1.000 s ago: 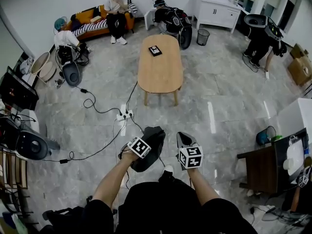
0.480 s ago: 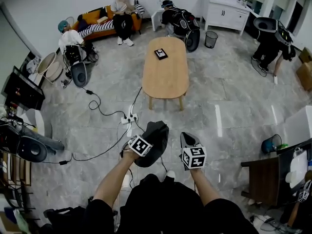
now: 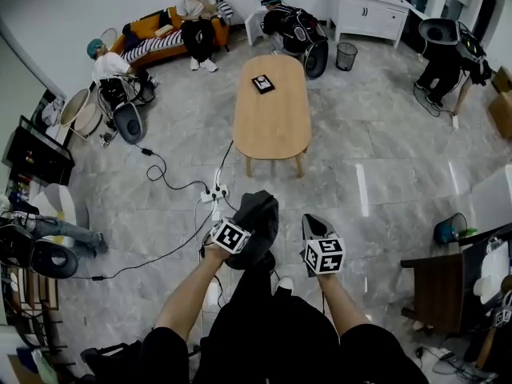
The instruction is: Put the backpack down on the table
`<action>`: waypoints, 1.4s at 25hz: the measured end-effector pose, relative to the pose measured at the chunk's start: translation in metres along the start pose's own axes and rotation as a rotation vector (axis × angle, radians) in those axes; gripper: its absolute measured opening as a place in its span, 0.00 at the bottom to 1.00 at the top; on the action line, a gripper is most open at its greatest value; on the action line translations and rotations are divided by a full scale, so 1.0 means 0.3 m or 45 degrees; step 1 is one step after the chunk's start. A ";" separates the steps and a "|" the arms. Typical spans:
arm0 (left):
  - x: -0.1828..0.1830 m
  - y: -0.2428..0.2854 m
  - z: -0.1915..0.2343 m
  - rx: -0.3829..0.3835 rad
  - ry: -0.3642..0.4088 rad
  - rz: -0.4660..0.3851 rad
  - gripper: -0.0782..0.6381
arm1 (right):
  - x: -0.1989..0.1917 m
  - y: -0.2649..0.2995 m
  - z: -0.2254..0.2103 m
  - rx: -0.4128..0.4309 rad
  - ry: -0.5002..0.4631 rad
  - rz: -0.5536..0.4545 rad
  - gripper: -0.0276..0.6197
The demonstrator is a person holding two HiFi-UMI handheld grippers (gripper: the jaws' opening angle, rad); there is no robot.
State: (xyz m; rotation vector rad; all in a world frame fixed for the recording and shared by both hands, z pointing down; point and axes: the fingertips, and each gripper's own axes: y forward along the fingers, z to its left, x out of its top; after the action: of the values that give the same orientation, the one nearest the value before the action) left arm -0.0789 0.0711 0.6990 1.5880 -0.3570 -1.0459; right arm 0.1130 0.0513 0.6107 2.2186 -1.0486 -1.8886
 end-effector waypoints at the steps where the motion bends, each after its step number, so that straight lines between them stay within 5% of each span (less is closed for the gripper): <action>1: 0.008 0.004 0.012 0.000 0.002 0.002 0.23 | 0.000 0.011 -0.001 -0.004 -0.001 0.005 0.06; 23: 0.225 0.207 0.379 -0.168 0.096 0.045 0.23 | 0.286 0.499 0.012 -0.081 -0.085 0.019 0.06; 35: 0.339 0.202 0.533 -0.191 0.156 0.014 0.23 | 0.337 0.572 0.012 -0.159 -0.071 0.020 0.06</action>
State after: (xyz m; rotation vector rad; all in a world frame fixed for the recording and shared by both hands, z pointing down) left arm -0.1278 -0.1209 0.7166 1.5051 -0.1989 -0.9398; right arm 0.0341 -0.1313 0.5995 2.0960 -0.9254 -1.9621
